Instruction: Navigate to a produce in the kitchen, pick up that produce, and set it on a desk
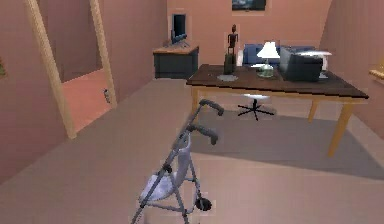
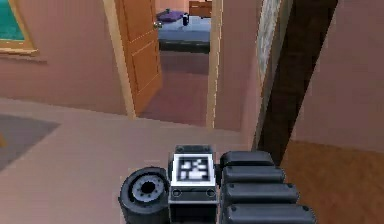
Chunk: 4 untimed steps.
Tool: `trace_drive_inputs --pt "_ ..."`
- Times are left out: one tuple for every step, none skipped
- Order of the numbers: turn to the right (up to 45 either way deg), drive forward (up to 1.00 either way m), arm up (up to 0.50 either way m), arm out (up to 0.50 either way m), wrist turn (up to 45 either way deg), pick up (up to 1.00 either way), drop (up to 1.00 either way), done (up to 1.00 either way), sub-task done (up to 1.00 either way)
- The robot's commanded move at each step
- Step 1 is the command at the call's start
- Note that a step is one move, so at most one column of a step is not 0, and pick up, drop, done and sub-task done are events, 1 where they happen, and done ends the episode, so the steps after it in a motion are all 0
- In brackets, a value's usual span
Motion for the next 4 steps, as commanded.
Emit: trace_drive_inputs --pt "0.0 0.1 0.0 0.0 0.0 0.0 0.0 0.0 0.0" --pt "45.0 0.0 0.0 0.0 0.0 0.0 0.0 0.0 0.0" --pt "9.0 0.0 0.0 0.0 0.0 0.0 0.0 0.0 0.0" --pt "0.0 0.45 0.0 0.0 0.0 0.0 0.0 0.0 0.0"
